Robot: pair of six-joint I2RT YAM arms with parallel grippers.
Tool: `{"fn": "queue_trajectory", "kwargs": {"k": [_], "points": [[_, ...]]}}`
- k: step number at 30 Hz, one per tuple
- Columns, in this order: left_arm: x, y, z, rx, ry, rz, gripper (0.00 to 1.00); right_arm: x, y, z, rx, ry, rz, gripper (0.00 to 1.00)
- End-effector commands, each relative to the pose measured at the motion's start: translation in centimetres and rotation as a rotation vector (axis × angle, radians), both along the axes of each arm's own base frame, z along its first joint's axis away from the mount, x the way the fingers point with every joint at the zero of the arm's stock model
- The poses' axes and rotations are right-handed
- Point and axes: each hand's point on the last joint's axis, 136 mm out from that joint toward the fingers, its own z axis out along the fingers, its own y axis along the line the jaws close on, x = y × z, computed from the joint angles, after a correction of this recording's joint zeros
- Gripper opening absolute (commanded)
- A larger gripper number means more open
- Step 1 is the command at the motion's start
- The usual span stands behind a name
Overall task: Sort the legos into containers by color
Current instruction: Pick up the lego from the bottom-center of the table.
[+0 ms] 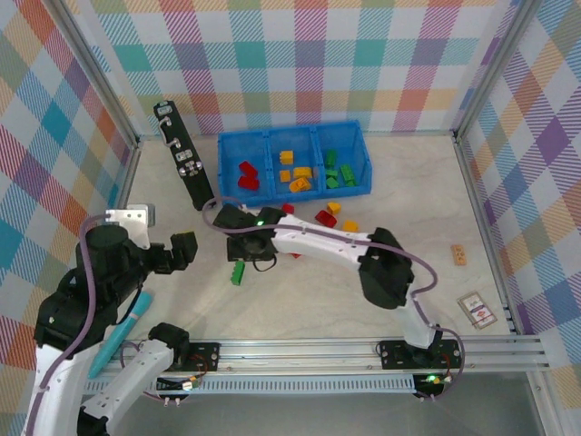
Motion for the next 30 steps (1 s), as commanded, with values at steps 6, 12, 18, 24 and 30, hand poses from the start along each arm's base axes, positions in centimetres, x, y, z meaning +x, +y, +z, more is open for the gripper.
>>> {"fn": "queue_trajectory", "kwargs": {"k": [6, 12, 18, 24, 30], "points": [[-2.5, -0.3, 0.1, -0.036, -0.023, -0.059, 1.0, -1.7, 1.8, -4.5, -0.036, 0.128, -0.062, 0.64], [-3.5, 0.3, -0.4, -0.027, -0.023, -0.053, 1.0, -2.7, 2.5, -7.9, -0.051, 0.193, -0.058, 0.65], [-4.0, 0.7, -0.8, -0.01, -0.023, -0.053, 1.0, -3.2, 2.7, -10.0, -0.086, 0.227, -0.036, 0.52], [-4.1, 0.8, -1.2, -0.006, -0.015, -0.046, 1.0, -3.7, 1.4, -10.7, -0.136, 0.233, -0.023, 0.28], [-3.9, 1.3, -1.5, 0.013, -0.005, -0.017, 1.0, -2.8, -0.7, -8.5, -0.064, 0.178, 0.024, 0.22]]}}
